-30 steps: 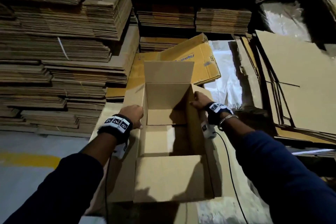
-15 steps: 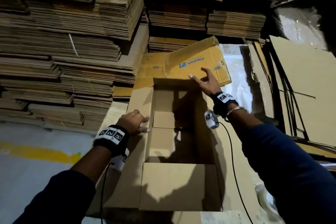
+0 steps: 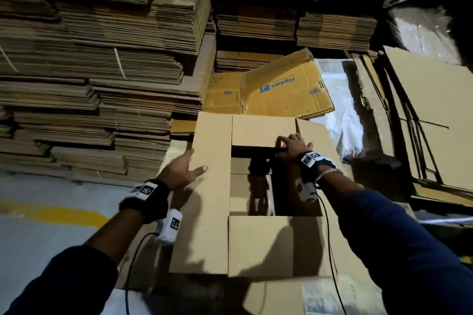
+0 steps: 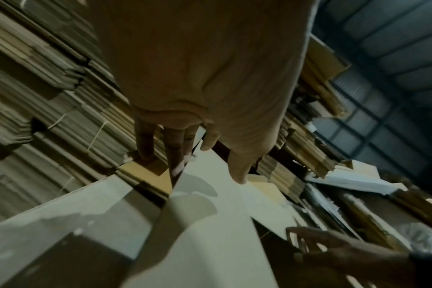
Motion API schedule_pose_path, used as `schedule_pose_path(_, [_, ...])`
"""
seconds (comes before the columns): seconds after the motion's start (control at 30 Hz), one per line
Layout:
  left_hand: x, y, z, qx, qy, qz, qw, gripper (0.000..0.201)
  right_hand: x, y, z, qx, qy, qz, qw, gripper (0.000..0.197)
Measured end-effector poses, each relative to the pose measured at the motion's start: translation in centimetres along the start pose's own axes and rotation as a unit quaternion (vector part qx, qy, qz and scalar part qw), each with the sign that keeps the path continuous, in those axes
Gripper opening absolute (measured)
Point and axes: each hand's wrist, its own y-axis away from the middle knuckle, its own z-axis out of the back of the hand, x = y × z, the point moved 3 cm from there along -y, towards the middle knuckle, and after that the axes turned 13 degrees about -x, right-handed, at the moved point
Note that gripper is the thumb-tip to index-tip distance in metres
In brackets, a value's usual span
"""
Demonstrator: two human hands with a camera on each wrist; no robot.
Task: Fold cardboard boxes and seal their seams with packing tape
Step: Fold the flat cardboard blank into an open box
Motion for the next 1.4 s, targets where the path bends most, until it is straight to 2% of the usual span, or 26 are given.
schedule_pose_path(0.07, [-1.8, 0.1, 2.0, -0.013, 0.019, -0.038, 0.999, 0.073, -0.1, 0.7, 0.5, 0.006, -0.013, 0.003, 1.0, 0.061])
schedule_pose_path(0.13, [-4.3, 0.1, 3.7, -0.021, 0.05, -0.083, 0.995, 0.065, -0.5, 1.3, 0.9, 0.02, -0.023, 0.006, 0.999, 0.065])
schedule_pose_path(0.23, [-7.9, 0.2, 4.0, -0.01, 0.07, -0.149, 0.986, 0.07, -1.4, 3.2, 2.3, 0.028, -0.08, -0.035, 0.996, 0.068])
schedule_pose_path(0.4, [-11.7, 1.3, -2.0, 0.079, 0.031, -0.255, 0.963, 0.089, -3.5, 9.1, 4.4, -0.003, -0.149, -0.112, 0.982, 0.074])
schedule_pose_path(0.53, [-10.6, 2.7, -8.0, 0.146, -0.098, -0.302, 0.937, 0.097, -6.5, 15.1, 3.7, -0.022, -0.155, -0.188, 0.97, 0.072])
schedule_pose_path(0.6, [-9.2, 3.1, -10.8, 0.15, -0.168, -0.33, 0.917, 0.1, -8.3, 18.1, 2.5, -0.031, -0.153, -0.231, 0.96, 0.064])
schedule_pose_path(0.7, [-7.3, 3.5, -13.4, 0.126, -0.236, -0.357, 0.895, 0.098, -10.8, 22.3, 0.2, -0.05, -0.186, -0.291, 0.937, 0.056])
schedule_pose_path(0.83, [-6.2, 4.0, -14.3, 0.06, -0.242, -0.384, 0.889, 0.096, -12.6, 26.4, -0.6, -0.048, -0.227, -0.376, 0.897, 0.064])
schedule_pose_path(0.93, [-5.9, 4.2, -14.6, 0.032, -0.248, -0.385, 0.888, 0.095, -12.0, 28.1, 2.7, -0.076, -0.215, -0.342, 0.911, 0.062])
schedule_pose_path(1.0, [-5.9, 4.2, -14.8, 0.023, -0.248, -0.381, 0.891, 0.095, -10.5, 29.3, 6.5, -0.136, -0.236, -0.298, 0.915, 0.08])
schedule_pose_path(1.03, [-5.9, 4.3, -14.9, 0.023, -0.247, -0.381, 0.891, 0.095, -9.3, 30.2, 8.3, -0.155, -0.285, -0.285, 0.902, 0.088])
schedule_pose_path(1.07, [-5.8, 4.2, -14.9, 0.021, -0.246, -0.382, 0.891, 0.095, -7.6, 30.8, 9.6, -0.144, -0.362, -0.274, 0.879, 0.09])
schedule_pose_path(1.13, [-5.6, 4.1, -14.9, 0.013, -0.238, -0.385, 0.891, 0.094, -4.0, 31.8, 10.5, -0.044, -0.496, -0.25, 0.831, 0.079])
schedule_pose_path(1.17, [-5.6, 4.2, -14.9, 0.006, -0.232, -0.389, 0.892, 0.093, -2.6, 31.9, 9.9, -0.019, -0.507, -0.242, 0.827, 0.067])
schedule_pose_path(1.2, [-5.6, 4.2, -14.9, -0.002, -0.226, -0.392, 0.892, 0.093, -1.5, 31.9, 8.9, -0.013, -0.502, -0.24, 0.831, 0.054])
schedule_pose_path(1.27, [-5.5, 4.2, -15.0, -0.006, -0.215, -0.392, 0.894, 0.093, 0.1, 31.5, 6.1, -0.05, -0.439, -0.219, 0.87, 0.044])
schedule_pose_path(1.33, [-5.4, 4.1, -15.0, -0.008, -0.213, -0.392, 0.895, 0.093, 1.2, 31.2, 3.4, -0.075, -0.373, -0.192, 0.904, 0.055])
schedule_pose_path(1.4, [-5.3, 4.1, -15.1, -0.008, -0.211, -0.392, 0.895, 0.093, 2.3, 30.8, 1.0, -0.073, -0.353, -0.2, 0.911, 0.063])
